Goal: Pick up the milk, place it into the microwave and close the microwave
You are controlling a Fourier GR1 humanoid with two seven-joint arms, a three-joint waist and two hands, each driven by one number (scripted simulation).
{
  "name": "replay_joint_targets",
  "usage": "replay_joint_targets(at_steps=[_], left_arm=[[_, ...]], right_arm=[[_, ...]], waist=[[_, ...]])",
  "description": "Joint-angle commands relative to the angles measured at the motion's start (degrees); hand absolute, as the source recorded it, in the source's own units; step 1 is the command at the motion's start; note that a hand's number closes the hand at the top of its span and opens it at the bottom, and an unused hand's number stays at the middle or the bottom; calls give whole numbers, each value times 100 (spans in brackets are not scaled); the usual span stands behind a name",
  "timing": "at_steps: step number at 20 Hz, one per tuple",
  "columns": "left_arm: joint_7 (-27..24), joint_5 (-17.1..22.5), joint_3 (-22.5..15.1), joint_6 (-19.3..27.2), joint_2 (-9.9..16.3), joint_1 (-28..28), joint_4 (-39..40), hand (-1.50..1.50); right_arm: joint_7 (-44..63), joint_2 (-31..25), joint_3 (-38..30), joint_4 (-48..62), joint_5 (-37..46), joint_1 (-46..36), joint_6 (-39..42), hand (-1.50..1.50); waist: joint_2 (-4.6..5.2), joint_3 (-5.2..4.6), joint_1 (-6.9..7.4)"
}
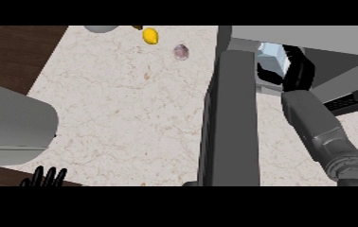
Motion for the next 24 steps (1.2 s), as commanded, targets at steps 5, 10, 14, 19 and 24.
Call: replay_joint_targets(at_steps=[5,10,14,19,24], left_arm=[[50,-66,-2,-66,80,-199,75,-150],[132,-97,-10,70,-21,-333,134,-150],[10,-92,42,4,-3,-281,262,-150],[-70,-143,65,-20,4,-289,389,-150],[70,-111,76,47,-22,-448,308,-150]], right_arm=[[1553,-96,695,380,756,292,-1426,-150],[634,414,1005,272,1039,-425,242,-150],[609,527,1006,290,1038,-478,587,-150],[546,775,987,270,1015,-551,1042,-150],[220,1150,607,-115,623,-474,1341,-150]], waist=[[36,3,252],[-95,64,152],[-110,61,133],[-109,59,132],[-138,74,-78]])
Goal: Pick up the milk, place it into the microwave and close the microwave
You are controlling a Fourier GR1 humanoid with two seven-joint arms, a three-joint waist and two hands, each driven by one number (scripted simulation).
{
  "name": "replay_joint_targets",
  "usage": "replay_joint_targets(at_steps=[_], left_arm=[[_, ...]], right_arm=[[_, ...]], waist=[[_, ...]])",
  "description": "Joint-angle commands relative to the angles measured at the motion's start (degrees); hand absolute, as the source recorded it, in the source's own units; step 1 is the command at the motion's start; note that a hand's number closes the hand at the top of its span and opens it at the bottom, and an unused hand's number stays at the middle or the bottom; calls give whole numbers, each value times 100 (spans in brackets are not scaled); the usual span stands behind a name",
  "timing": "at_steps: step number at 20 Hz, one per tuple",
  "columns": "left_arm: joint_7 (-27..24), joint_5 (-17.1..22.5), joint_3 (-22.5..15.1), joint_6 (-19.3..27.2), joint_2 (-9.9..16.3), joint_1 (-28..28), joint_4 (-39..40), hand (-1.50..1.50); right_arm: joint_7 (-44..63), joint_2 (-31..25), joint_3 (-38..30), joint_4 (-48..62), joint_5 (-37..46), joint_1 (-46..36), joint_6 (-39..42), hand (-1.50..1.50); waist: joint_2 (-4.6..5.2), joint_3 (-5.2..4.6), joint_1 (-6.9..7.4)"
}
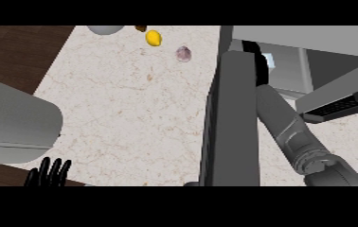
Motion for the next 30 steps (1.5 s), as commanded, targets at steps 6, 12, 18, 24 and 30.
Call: replay_joint_targets(at_steps=[6,12,18,24,30], left_arm=[[-107,-8,23,-31,-17,100,61,-150],[-128,-1,-3,-75,20,329,-143,-150],[-99,-44,39,-10,23,404,-254,-150],[49,-33,-67,78,-81,623,-278,-150],[-44,-607,-476,259,-258,731,-285,-150]], right_arm=[[-939,77,-726,-510,-764,452,1441,-150],[-1533,230,-1026,-500,-1085,887,2207,-150],[-2245,266,-1196,-460,-1255,1509,2842,-150],[-2986,306,-1215,-576,-1275,2096,3281,-150],[-2904,55,-1164,-621,-1279,2210,4229,-150]], waist=[[-100,3,-312],[-189,-13,-441],[-247,-18,-613],[-321,-28,-784],[-366,-35,-852]])
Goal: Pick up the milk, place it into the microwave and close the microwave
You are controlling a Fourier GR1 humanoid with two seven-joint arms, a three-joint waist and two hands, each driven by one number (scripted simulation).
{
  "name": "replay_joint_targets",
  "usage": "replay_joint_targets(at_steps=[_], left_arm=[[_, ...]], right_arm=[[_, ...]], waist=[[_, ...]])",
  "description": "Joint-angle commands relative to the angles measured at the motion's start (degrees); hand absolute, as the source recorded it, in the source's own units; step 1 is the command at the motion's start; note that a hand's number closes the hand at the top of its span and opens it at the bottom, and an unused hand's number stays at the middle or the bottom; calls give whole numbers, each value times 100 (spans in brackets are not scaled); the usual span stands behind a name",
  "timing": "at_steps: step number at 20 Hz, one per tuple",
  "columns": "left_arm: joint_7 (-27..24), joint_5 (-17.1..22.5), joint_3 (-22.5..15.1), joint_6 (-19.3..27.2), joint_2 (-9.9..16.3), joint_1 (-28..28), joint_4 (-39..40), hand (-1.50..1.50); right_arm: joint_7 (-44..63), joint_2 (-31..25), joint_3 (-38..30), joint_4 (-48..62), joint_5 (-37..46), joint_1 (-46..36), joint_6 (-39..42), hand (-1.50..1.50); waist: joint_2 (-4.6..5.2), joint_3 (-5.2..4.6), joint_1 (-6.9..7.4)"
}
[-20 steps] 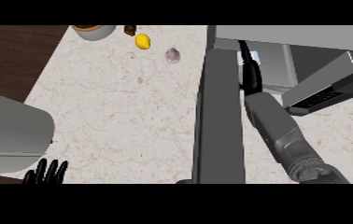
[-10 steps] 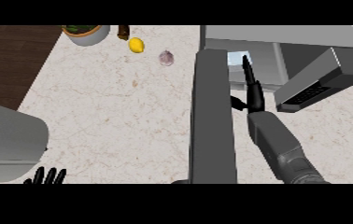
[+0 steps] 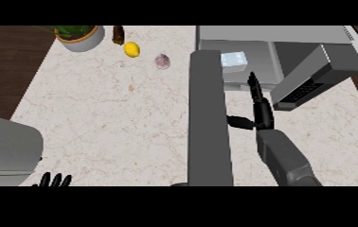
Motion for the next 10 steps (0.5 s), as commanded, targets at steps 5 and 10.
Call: replay_joint_targets(at_steps=[5,10], left_arm=[[250,-584,-457,222,-103,61,-150,-150],[225,-440,-353,75,-169,-358,492,-150]], right_arm=[[-485,-90,315,-276,177,793,955,-150],[-604,-447,290,-770,53,1459,1110,-150]], waist=[[-81,-14,-181],[-99,-21,-265]])
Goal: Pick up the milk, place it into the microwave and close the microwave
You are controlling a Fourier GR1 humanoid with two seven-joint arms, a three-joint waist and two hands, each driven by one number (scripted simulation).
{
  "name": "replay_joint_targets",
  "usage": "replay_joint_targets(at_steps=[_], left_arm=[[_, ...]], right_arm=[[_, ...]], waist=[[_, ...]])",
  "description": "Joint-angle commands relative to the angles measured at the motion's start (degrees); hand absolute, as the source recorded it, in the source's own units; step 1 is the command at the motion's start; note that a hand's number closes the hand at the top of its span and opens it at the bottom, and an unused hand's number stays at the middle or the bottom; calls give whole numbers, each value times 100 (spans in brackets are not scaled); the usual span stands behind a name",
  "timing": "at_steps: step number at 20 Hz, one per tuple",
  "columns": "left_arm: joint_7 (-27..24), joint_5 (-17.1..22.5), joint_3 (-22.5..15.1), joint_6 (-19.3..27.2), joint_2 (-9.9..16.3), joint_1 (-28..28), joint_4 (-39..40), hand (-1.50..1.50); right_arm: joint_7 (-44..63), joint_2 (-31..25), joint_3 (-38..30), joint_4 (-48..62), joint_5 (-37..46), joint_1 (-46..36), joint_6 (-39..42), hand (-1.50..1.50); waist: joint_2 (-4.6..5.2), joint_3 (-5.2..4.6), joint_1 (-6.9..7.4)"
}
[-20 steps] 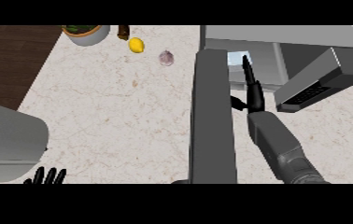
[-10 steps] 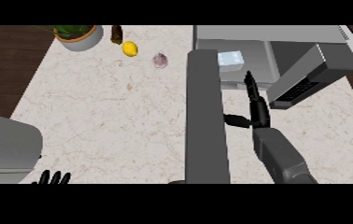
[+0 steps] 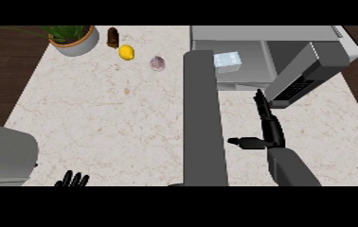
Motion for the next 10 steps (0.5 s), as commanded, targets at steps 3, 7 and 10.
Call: replay_joint_targets(at_steps=[3,7,10], left_arm=[[557,-85,-341,-12,-50,-319,-138,-150],[713,-415,-589,-150,-72,-963,372,-150],[786,-776,-682,-154,-41,-1285,854,-150]], right_arm=[[-391,-484,-73,-586,-223,694,650,-150],[-387,-626,-58,-1001,-314,1063,852,150],[-472,-888,-114,-1174,-420,1547,1109,150]], waist=[[-19,-4,-83],[-22,-8,-122],[-22,-9,-142]])
